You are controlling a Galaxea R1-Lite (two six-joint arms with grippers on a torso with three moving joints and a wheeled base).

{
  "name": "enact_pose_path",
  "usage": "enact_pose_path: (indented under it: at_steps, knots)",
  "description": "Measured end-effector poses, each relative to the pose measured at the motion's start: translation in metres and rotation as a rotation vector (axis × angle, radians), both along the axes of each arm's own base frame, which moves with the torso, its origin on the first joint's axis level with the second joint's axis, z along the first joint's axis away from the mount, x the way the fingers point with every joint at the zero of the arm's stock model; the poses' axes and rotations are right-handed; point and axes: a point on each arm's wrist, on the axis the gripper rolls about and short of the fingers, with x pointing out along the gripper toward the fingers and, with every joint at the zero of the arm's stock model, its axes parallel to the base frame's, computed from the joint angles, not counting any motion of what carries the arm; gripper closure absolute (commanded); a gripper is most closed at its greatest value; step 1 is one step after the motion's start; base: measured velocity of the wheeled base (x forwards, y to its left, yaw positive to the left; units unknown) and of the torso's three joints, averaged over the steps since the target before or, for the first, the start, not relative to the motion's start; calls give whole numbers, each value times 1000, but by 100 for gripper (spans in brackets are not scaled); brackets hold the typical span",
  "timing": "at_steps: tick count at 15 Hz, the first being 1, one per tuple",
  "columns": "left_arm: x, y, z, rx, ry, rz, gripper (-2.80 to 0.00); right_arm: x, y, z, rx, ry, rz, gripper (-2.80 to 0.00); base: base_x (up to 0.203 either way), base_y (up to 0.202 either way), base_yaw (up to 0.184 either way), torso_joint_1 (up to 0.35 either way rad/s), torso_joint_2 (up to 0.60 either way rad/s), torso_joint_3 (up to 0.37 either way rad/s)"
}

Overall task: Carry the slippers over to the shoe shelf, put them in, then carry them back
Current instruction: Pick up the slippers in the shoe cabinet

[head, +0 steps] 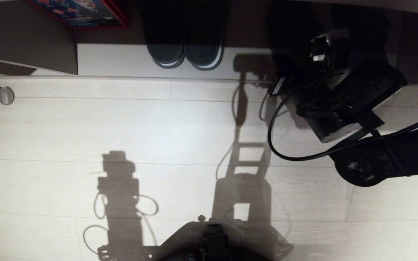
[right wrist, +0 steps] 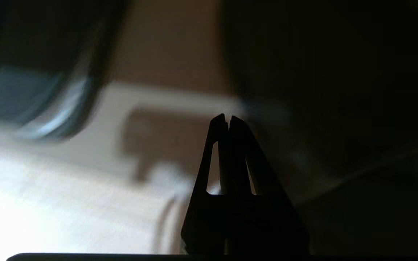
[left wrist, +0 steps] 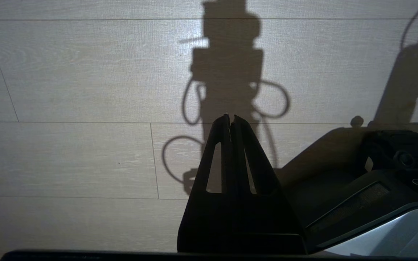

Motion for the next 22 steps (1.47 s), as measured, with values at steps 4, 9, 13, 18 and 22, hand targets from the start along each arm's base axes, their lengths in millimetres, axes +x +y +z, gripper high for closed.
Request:
enact_pose_path:
  at_steps: [4, 9, 13, 18, 22]
  knots:
    - [0, 0, 0, 0, 0, 1, 0, 17, -14, 7, 23, -41, -75, 0, 0, 0, 0, 0, 0, 0]
    - [0, 0, 0, 0, 0, 1, 0, 24, -28, 11, 29, -56, -117, 0, 0, 0, 0, 0, 0, 0]
    - [0, 0, 0, 1, 0, -1, 0, 26, -35, 15, 50, -62, -160, 0, 0, 0, 0, 0, 0, 0]
    - [0, 0, 0, 1, 0, -1, 0, 29, -40, 18, 74, -65, -205, 0, 0, 0, 0, 0, 0, 0]
    - [0, 0, 0, 1, 0, -1, 0, 20, -42, 22, 77, -64, -197, 0, 0, 0, 0, 0, 0, 0]
